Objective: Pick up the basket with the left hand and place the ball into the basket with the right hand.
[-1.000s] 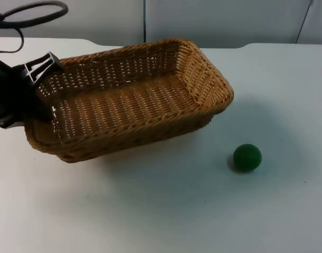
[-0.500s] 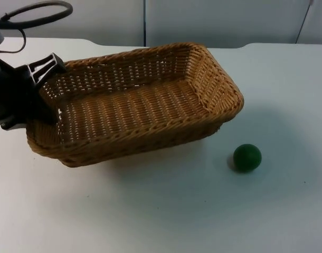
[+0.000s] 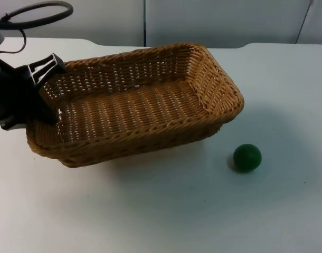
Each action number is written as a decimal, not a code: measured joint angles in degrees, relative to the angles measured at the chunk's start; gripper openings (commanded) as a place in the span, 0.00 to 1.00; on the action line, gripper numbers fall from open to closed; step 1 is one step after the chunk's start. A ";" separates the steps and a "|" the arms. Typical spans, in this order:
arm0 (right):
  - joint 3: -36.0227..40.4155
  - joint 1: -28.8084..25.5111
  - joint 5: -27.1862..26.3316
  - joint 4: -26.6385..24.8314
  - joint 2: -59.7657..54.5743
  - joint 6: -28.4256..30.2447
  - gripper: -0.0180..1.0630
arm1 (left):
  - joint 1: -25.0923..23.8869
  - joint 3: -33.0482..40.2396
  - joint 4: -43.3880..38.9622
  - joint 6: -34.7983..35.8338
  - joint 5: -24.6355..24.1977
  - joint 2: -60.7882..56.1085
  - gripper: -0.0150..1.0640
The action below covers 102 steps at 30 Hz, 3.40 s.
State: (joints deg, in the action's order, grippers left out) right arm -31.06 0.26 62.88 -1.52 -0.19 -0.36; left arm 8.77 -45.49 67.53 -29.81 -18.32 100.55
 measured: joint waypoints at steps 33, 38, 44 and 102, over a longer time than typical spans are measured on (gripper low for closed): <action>-1.92 0.00 -31.32 1.06 -41.78 0.00 0.01 | 0.00 0.00 -0.37 -0.13 -2.32 0.00 0.01; -8.36 -0.13 -30.75 0.14 -63.49 3.24 0.01 | 0.00 0.00 -1.26 -0.13 -2.32 0.00 0.01; -15.44 2.68 -28.99 -2.83 -80.44 8.83 0.19 | 0.00 0.00 -1.72 -0.13 -2.43 0.00 0.01; -28.54 20.39 -51.39 -5.57 -107.97 11.06 0.01 | -0.10 0.00 0.29 1.12 -1.49 -0.21 0.01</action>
State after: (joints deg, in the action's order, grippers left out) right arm -59.60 20.65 11.49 -7.09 -108.16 10.70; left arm 8.67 -45.49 67.82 -28.69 -19.81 100.33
